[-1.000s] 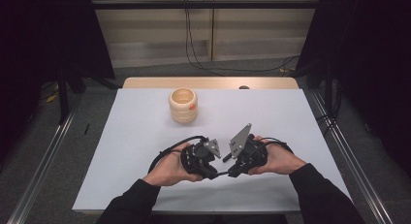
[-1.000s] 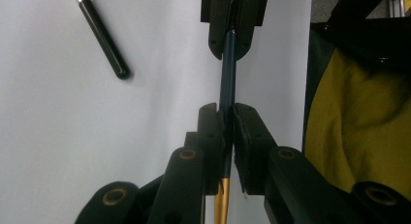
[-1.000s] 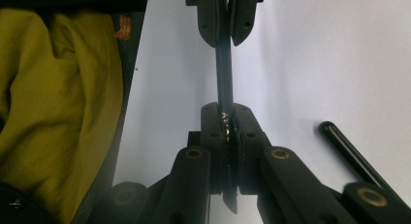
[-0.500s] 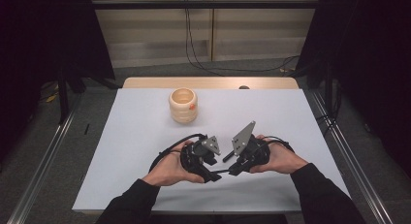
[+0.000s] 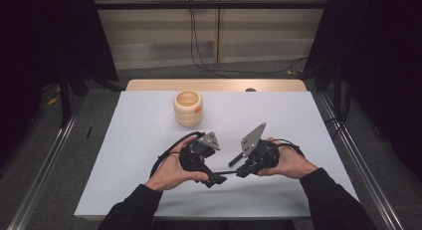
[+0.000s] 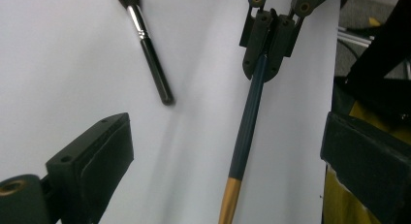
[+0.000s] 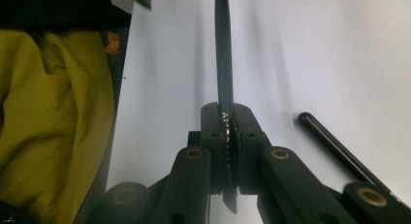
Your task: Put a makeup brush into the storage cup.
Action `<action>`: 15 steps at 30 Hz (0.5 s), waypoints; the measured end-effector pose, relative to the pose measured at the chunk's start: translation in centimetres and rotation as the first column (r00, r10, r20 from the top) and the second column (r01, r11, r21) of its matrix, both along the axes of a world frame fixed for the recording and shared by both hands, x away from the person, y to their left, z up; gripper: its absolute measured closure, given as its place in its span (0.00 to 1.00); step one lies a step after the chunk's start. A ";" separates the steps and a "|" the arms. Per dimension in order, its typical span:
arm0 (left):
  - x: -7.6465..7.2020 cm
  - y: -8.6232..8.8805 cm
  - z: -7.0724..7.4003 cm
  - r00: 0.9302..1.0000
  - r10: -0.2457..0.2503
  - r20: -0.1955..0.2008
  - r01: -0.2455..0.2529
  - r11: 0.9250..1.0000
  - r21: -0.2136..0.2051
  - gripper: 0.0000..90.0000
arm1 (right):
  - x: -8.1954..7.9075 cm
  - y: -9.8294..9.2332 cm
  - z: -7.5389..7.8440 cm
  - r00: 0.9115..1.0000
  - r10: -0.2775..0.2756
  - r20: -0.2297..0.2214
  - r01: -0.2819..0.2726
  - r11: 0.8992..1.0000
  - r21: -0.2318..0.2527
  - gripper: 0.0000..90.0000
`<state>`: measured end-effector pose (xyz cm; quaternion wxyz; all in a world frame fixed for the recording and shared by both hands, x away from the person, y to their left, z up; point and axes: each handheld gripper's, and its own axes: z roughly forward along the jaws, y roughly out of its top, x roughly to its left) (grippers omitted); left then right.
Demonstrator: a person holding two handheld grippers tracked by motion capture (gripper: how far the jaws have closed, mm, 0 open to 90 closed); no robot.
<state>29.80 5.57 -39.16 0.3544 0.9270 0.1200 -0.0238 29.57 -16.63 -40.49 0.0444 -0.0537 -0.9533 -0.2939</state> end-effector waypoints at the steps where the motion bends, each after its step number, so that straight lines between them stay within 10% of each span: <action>1: 0.0 0.3 0.0 1.000 0.015 -0.002 -0.015 1.000 -0.017 0.05 | 0.0 -0.1 0.0 1.000 -0.007 0.001 0.007 1.000 0.005 0.95; 15: -0.8 4.5 0.4 0.982 0.175 0.064 -0.159 0.966 -0.204 0.04 | 0.1 -0.8 -0.4 0.998 -0.059 0.016 0.059 0.997 0.044 0.95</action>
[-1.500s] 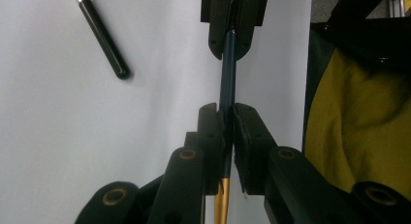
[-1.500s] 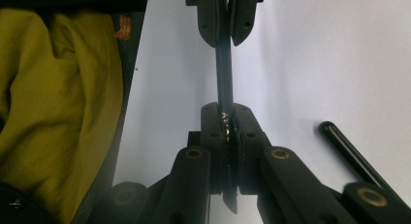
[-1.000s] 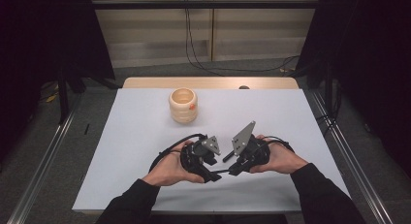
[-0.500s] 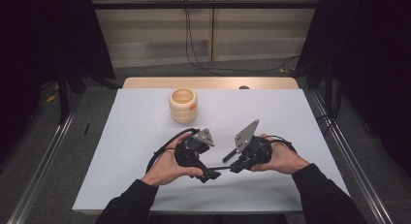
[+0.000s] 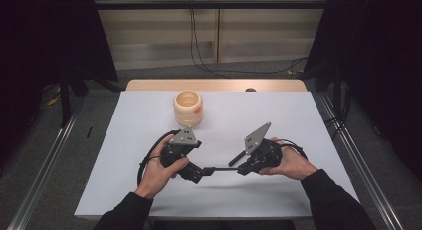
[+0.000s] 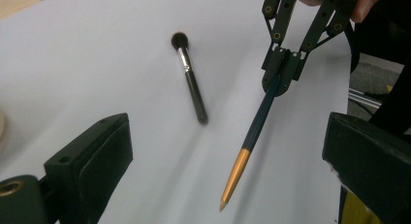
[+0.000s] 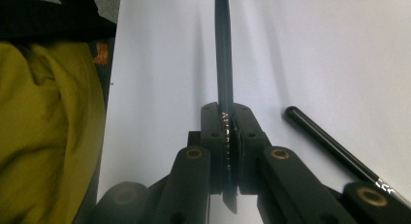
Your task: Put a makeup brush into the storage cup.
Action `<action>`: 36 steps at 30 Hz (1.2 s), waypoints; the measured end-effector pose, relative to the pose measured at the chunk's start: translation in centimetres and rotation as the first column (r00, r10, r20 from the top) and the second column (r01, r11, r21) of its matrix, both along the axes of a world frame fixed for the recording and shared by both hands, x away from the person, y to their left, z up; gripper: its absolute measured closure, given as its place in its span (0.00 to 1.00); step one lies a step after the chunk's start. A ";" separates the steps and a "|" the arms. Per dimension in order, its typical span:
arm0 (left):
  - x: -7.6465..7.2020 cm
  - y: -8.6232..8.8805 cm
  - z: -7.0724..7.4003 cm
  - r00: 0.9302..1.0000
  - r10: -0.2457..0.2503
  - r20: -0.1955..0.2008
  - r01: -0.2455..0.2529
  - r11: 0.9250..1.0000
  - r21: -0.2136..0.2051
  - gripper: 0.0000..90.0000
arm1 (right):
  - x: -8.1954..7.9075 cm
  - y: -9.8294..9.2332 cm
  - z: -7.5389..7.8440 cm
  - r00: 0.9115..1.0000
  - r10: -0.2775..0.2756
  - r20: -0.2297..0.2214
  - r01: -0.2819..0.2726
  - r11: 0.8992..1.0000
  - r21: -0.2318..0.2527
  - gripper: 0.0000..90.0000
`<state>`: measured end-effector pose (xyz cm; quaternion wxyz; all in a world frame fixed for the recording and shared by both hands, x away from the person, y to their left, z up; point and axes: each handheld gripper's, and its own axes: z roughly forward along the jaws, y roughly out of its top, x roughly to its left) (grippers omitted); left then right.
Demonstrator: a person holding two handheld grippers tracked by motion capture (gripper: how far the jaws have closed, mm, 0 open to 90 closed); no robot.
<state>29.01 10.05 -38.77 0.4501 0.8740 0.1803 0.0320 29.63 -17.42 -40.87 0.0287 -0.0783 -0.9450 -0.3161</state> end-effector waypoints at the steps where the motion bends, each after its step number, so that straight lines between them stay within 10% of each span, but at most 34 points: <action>1: -0.1 0.2 -0.1 1.000 0.005 0.002 -0.005 1.000 -0.009 0.03 | -0.1 -0.1 0.0 1.000 -0.007 -0.003 0.007 1.000 -0.003 0.95; 20: -0.1 2.3 -0.9 0.998 0.058 0.008 -0.057 0.993 -0.102 0.03 | -0.9 -2.4 -0.3 0.994 -0.108 0.002 0.108 0.992 0.070 0.95; 36: -0.1 2.9 -0.6 0.996 0.086 0.013 -0.082 0.981 -0.178 0.03 | -1.2 -3.7 -0.1 0.980 -0.198 -0.017 0.195 0.941 0.275 0.95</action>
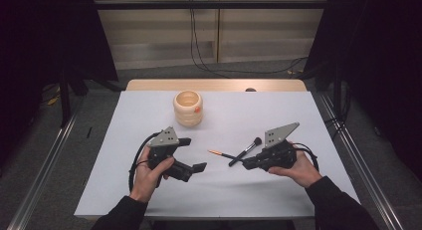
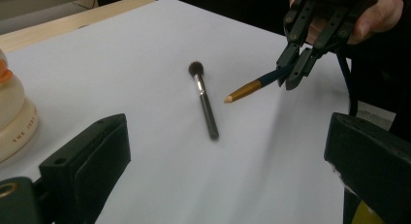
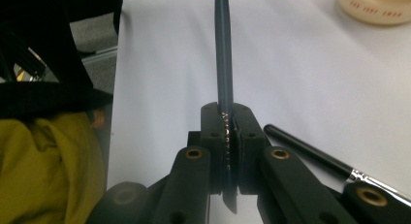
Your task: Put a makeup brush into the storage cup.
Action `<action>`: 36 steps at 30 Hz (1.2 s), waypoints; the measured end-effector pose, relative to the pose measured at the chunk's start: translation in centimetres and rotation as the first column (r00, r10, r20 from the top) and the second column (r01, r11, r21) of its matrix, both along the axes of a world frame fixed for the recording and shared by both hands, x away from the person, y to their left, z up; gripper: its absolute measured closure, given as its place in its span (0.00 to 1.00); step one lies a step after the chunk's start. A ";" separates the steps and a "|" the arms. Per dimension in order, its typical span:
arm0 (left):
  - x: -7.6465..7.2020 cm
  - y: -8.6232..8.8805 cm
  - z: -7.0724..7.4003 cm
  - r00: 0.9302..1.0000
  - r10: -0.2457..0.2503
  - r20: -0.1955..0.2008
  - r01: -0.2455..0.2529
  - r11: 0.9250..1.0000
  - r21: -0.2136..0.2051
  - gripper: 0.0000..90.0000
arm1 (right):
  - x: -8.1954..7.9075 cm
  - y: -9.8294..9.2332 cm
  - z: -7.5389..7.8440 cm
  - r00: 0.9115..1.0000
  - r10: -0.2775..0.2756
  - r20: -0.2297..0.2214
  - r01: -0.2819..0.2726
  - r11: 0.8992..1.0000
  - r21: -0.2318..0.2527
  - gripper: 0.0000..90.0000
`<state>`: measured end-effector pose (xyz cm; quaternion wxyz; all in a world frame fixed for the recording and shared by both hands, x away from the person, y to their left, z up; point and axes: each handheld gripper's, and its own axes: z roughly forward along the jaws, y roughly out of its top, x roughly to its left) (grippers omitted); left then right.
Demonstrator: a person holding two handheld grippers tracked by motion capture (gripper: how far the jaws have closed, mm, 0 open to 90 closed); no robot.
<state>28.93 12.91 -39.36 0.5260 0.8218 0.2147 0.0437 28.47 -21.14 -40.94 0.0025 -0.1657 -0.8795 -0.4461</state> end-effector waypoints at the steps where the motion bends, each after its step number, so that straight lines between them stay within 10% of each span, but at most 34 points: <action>1: 0.0 0.0 0.0 1.000 0.002 0.002 -0.002 1.000 -0.011 0.03 | -0.1 0.0 0.1 1.000 -0.007 0.011 0.007 1.000 0.018 0.95; 15: -0.7 -0.5 0.3 0.998 0.018 0.061 -0.014 0.998 -0.065 0.03 | -0.3 0.1 0.3 0.998 -0.040 0.045 0.031 0.979 0.204 0.95; 23: -1.0 -0.8 0.3 0.996 0.015 0.090 -0.009 0.997 -0.077 0.02 | -0.3 -0.3 0.6 0.998 -0.051 0.047 0.033 0.947 0.318 0.95; 36: -1.4 -2.3 0.8 0.993 0.057 0.099 -0.041 0.987 -0.155 0.05 | -0.5 0.4 0.5 0.998 -0.033 0.053 0.012 0.931 0.364 0.95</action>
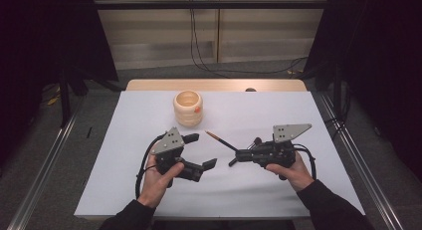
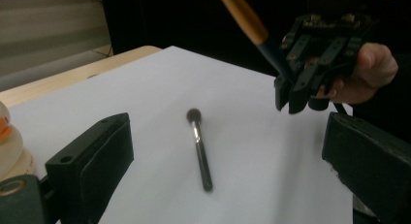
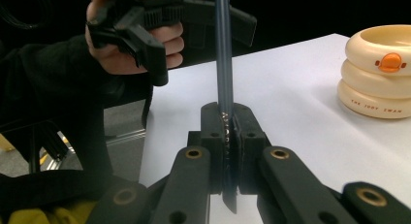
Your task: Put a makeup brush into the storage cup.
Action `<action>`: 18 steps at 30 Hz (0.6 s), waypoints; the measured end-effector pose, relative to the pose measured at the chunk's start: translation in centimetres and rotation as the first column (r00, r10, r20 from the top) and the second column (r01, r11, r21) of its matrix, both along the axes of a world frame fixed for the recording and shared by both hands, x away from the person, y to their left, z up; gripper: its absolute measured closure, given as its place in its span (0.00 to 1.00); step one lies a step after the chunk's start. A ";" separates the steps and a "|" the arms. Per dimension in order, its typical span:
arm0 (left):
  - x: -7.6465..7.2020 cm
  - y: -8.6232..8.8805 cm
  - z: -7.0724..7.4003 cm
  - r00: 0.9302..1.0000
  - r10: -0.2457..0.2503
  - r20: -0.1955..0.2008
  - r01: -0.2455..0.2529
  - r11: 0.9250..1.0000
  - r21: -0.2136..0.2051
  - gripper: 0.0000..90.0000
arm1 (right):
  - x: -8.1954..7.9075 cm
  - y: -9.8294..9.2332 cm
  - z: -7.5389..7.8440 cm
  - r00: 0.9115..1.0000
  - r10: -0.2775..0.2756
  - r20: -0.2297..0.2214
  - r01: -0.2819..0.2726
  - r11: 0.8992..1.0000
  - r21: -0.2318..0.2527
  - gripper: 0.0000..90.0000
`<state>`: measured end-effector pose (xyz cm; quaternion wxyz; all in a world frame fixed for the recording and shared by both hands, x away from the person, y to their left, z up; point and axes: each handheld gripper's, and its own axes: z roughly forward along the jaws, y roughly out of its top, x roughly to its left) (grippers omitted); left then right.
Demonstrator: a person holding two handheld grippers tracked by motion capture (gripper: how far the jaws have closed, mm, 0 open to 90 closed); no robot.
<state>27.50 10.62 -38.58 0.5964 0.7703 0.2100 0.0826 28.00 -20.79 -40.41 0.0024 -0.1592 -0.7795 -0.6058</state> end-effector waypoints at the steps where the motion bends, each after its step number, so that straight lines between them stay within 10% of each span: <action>1: 0.0 -0.1 0.2 1.000 0.000 -0.002 0.000 1.000 -0.001 0.05 | 0.0 0.0 0.0 1.000 0.001 0.000 -0.001 1.000 0.004 0.95; 18: 0.0 -3.5 1.3 0.999 -0.011 0.037 0.014 0.998 -0.069 0.18 | 0.1 -0.5 0.3 1.000 -0.022 0.012 0.022 1.000 0.021 0.95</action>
